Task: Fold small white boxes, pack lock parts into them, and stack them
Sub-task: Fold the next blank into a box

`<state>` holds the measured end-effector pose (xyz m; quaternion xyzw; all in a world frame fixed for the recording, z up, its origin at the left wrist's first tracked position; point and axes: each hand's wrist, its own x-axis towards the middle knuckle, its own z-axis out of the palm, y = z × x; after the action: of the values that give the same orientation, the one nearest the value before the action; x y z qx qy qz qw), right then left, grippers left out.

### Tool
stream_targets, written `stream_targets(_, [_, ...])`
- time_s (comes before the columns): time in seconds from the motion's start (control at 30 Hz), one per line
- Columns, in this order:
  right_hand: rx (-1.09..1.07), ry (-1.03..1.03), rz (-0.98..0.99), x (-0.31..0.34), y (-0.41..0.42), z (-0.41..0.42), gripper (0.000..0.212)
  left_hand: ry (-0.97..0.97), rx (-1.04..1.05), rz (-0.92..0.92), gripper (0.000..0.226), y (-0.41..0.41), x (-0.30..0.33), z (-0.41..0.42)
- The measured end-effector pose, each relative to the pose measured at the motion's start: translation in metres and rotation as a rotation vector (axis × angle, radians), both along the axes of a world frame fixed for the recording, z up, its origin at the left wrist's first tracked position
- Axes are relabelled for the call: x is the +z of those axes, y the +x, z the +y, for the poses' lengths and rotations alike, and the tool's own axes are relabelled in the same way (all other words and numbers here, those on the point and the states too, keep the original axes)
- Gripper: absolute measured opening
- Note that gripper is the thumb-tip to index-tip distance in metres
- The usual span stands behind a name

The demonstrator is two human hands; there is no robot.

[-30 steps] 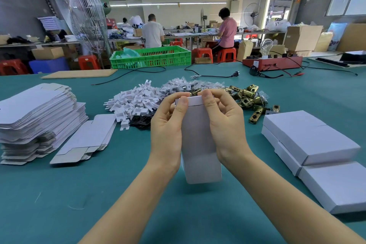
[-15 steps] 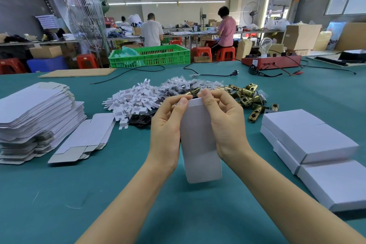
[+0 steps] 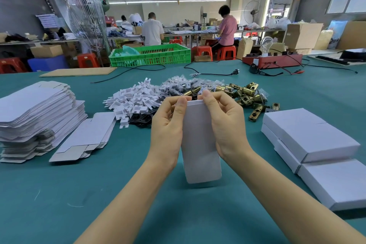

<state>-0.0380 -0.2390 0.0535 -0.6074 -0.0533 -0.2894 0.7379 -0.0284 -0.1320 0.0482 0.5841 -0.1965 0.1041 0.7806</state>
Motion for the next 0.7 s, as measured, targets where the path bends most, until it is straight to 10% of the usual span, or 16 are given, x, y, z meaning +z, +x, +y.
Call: stream_targets(0.7, [-0.003, -0.073, 0.011, 0.0014, 0.0018, -0.0065, 0.022, 0.109, 0.004, -0.057, 0.012, 0.0023, -0.0052, 0.0006])
